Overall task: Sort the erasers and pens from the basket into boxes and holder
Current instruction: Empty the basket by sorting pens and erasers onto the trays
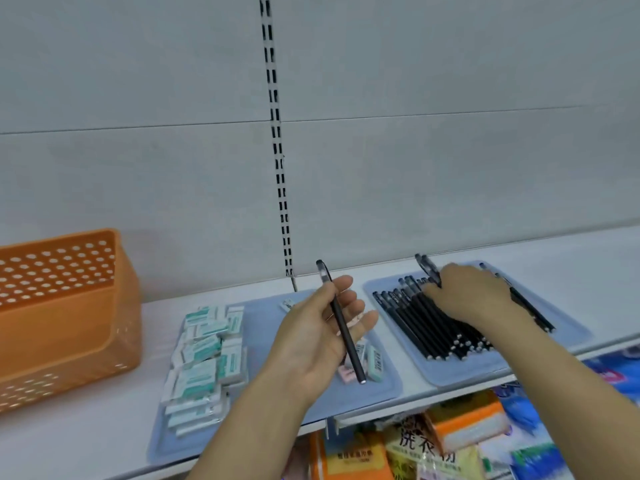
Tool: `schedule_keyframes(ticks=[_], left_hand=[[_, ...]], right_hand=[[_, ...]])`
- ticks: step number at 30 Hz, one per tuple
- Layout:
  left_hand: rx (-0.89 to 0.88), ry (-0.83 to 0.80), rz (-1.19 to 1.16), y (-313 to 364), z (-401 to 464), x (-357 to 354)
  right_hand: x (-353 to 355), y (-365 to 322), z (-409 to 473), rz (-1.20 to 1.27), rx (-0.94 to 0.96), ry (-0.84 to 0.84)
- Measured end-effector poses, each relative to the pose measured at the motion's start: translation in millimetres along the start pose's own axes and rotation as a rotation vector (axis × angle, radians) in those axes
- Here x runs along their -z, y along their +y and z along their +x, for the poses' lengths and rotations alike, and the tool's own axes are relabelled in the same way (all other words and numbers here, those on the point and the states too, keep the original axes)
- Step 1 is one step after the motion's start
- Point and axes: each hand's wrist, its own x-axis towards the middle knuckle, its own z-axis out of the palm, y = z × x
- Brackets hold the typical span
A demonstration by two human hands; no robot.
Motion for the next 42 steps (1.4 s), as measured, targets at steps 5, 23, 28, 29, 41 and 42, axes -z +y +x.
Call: schedule_keyframes(ticks=[5,23,28,29,41,42], left_hand=[[-0.006,0.007,0.008,-8.4,9.7,-7.4],[-0.193,-0.057,0.956,-30.9,30.1,-23.4],[-0.460,-0.060,1.056,-7.3,1.7,-0.1],[-0.507,-0.062,1.045,-0.7,-2.3,2.7],[-0.652,0.117,0.991,74.7,-55.6,89.1],[-0.649,0.126,1.016,77.5,-61.1,97.3]], right_hand=[[-24.7,12.2,7.9,-0.110,0.033,0.161],[-37.0,-8.9,-41.6,0.011,0.193,0.257],[-57.5,-16.3,-37.9,-0.060,0.213,0.438],[-57.4,-21.2,-36.5,-0.002,0.242,0.508],[-33.4,-126.7,-53.1,0.395,0.511,0.196],[-32.6,-134.4,-57.1,0.445,0.539,0.196]])
